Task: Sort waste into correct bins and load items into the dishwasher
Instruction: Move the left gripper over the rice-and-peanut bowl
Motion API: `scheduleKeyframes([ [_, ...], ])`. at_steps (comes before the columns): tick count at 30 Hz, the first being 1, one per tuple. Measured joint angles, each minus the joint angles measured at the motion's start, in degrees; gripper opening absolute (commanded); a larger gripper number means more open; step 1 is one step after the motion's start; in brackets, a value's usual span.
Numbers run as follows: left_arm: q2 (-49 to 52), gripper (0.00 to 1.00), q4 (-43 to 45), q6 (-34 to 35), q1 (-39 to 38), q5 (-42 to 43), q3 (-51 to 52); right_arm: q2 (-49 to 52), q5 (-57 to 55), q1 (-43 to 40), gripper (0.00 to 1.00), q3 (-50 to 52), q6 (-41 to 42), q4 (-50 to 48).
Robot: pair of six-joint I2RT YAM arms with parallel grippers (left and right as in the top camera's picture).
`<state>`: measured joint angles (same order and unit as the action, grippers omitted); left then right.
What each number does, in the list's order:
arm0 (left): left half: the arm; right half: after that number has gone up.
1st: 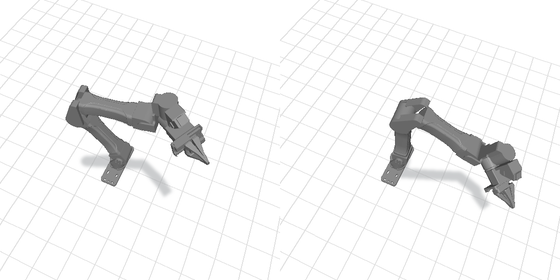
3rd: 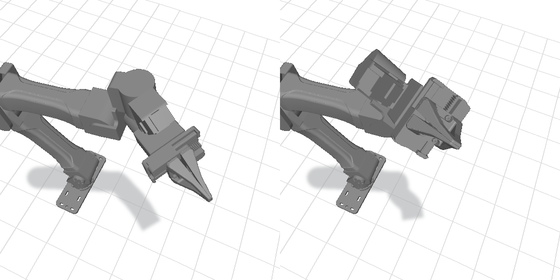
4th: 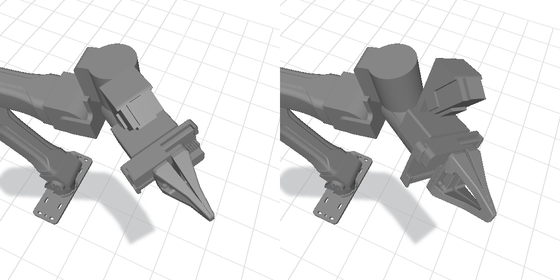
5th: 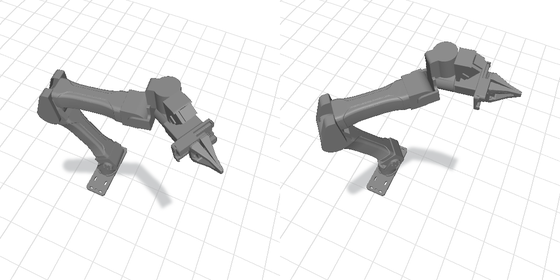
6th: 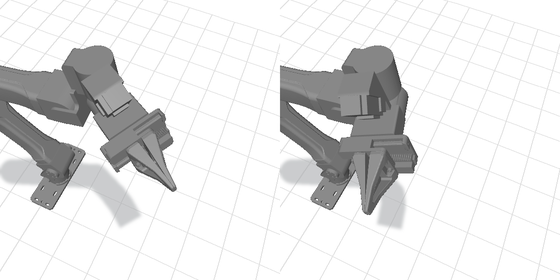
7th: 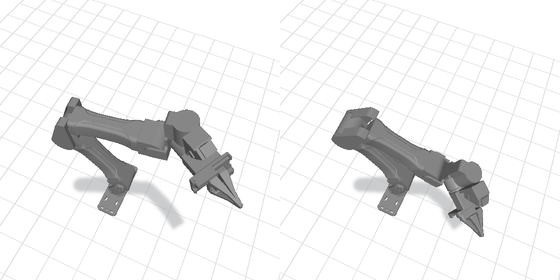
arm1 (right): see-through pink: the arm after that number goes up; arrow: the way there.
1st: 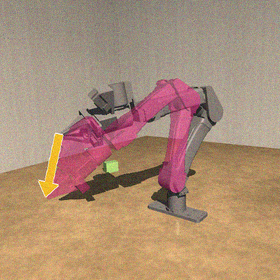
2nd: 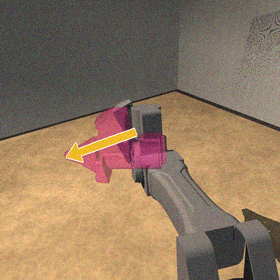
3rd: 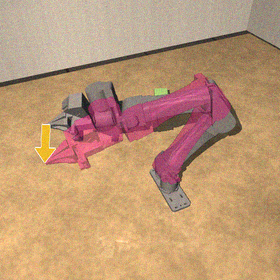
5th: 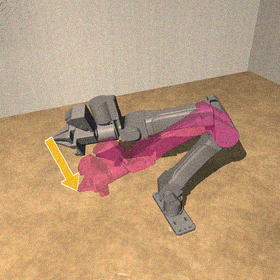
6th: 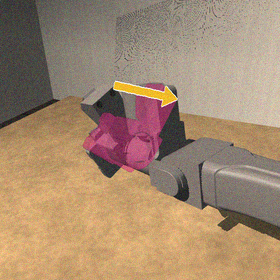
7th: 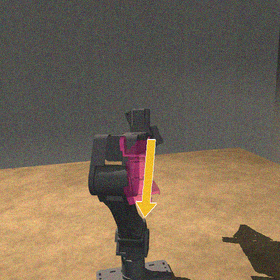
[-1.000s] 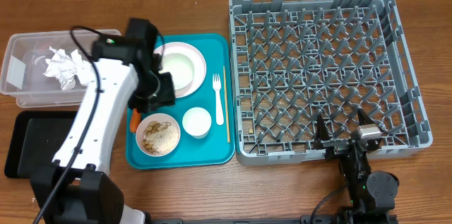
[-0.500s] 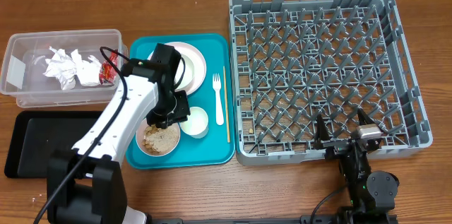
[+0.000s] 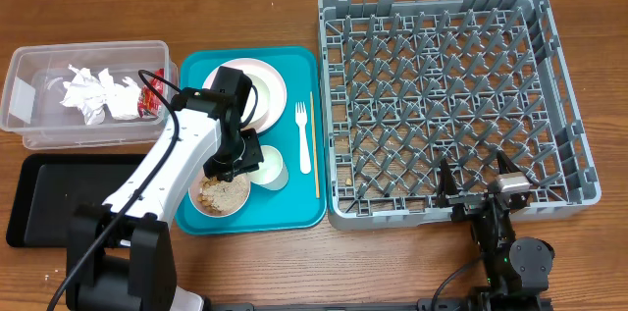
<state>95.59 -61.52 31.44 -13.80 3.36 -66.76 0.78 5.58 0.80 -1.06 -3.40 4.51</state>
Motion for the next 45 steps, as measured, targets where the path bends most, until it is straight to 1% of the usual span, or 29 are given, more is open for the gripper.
scheduleKeyframes([
  [10, 0.0, 0.31, -2.1, -0.2, 0.0, 1.0, -0.5, 0.0, 0.0, 0.0, 1.0, 0.0, 0.0, 0.0],
  [22, 0.0, 0.33, -2.9, -1.7, 0.0, 3.5, -3.7, 0.0, 0.0, 0.0, 1.0, 0.0, 0.0, 0.0],
  [26, 0.0, 0.34, -5.0, -2.8, 0.0, 3.5, -6.8, 0.0, 0.0, 0.0, 1.0, 0.0, 0.0, 0.0],
  [29, 0.0, 0.36, -7.4, -4.0, 0.0, 3.5, -11.1, 0.0, 0.0, 0.0, 1.0, 0.0, 0.0, 0.0],
  [32, 0.1, 0.43, -9.9, -4.8, 0.0, 3.1, -14.5, 0.0, 0.0, 0.0, 1.0, 0.0, 0.0, 0.0],
  [35, 0.1, 0.48, -11.2, -4.8, 0.5, 1.0, -15.5, 0.0, 0.0, 0.0, 1.0, 0.0, 0.0, 0.0],
  [37, 0.1, 0.46, -11.9, -4.4, 1.5, -0.3, -15.5, 0.0, 0.0, 0.0, 1.0, 0.0, 0.0, 0.0],
  [40, 0.1, 0.38, -11.9, -3.5, 3.9, -0.9, -15.5, 0.0, 0.0, 0.0, 1.0, 0.0, 0.0, 0.0],
  [41, 0.1, 0.38, -11.8, -3.1, 4.6, -0.9, -15.4, 0.0, 0.0, 0.0, 1.0, 0.0, 0.0, 0.0],
  [42, 0.1, 0.4, -11.5, -2.8, 5.1, -1.0, -15.3, 0.0, 0.0, 0.0, 1.0, 0.0, 0.0, 0.0],
  [43, 0.1, 0.47, -11.2, -2.6, 5.6, -1.1, -15.2, 0.0, 0.0, 0.0, 1.0, 0.0, 0.0, 0.0],
  [44, 0.1, 0.49, -10.8, -2.4, 5.7, -1.1, -15.0, 0.0, 0.0, 0.0, 1.0, 0.0, 0.0, 0.0],
  [45, 0.1, 0.47, -10.2, -2.0, 5.7, -1.0, -14.7, 0.0, 0.0, 0.0, 1.0, 0.0, 0.0, 0.0],
])
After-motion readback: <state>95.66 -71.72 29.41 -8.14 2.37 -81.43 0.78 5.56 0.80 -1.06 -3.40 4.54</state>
